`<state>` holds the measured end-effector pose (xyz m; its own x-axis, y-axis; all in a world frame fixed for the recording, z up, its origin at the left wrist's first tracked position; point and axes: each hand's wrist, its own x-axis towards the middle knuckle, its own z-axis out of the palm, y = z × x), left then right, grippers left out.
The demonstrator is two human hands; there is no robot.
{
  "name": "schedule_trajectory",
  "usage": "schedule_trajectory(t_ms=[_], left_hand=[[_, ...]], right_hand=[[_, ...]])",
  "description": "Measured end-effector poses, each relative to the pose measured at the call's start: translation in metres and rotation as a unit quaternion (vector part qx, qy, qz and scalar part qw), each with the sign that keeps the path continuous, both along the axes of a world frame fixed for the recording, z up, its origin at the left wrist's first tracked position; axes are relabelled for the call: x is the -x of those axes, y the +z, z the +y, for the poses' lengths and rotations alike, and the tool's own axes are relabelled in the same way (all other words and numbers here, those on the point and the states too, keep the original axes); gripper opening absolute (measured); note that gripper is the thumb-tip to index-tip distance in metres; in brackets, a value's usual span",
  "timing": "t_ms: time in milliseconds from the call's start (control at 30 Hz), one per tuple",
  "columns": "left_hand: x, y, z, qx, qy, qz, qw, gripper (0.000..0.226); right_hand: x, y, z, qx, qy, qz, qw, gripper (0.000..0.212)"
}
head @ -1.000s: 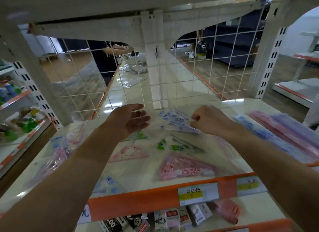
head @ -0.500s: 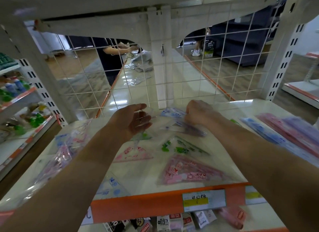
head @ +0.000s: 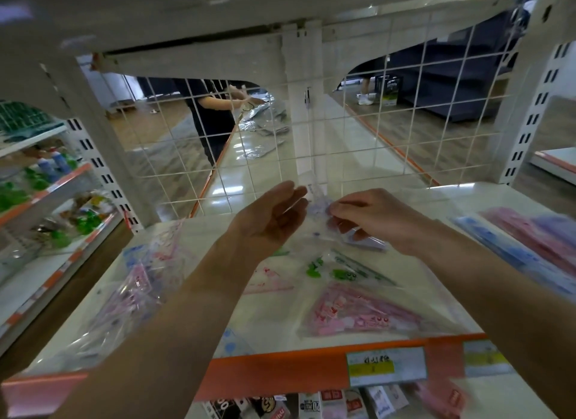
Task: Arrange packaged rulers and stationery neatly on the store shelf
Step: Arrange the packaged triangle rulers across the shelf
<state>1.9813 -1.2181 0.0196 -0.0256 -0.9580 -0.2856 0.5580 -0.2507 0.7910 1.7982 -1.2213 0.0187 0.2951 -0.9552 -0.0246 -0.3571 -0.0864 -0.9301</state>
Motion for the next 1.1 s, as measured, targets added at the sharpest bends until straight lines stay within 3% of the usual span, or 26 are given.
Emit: schedule_trajectory(t_ms=[167, 367, 467, 633, 833, 933, 1033, 1100], left_hand=[[0.004, 0.001, 0.005, 0.002, -0.018, 0.002, 1.0, 0.007], [0.005, 0.001, 0.014, -0.031, -0.012, -0.014, 0.999, 0.003], [0.007, 0.002, 0.016, -0.03, 0.009, -0.016, 0.999, 0.006], [0.009, 0.005, 0.014, -0.036, 0.019, -0.056, 0.998, 0.007], [0.013, 0.003, 0.009, -0.039, -0.01, -0.14, 0.989, 0.005], [0.013, -0.004, 0.004, -0.017, 0.003, -0.289, 0.957, 0.009], [0.014, -0.011, 0.001, 0.049, 0.005, -0.488, 0.872, 0.018], [0.016, -0.014, 0.001, 0.078, -0.002, -0.558, 0.826, 0.02]], right_hand=[[0.01, 0.001, 0.01, -0.011, 0.015, -0.013, 1.0, 0.009], [0.023, 0.004, 0.012, 0.057, -0.06, -0.004, 0.997, 0.012], [0.026, 0.003, 0.014, 0.12, -0.048, 0.067, 0.989, 0.017], [0.025, 0.004, 0.021, 0.242, -0.044, 0.217, 0.945, 0.022], [0.03, 0.004, 0.021, 0.246, -0.071, 0.268, 0.929, 0.019], [0.036, 0.0, 0.018, 0.234, -0.084, 0.298, 0.922, 0.02], [0.039, -0.007, 0.014, 0.216, -0.084, 0.33, 0.915, 0.02], [0.039, -0.012, 0.012, 0.198, -0.077, 0.346, 0.914, 0.019]])
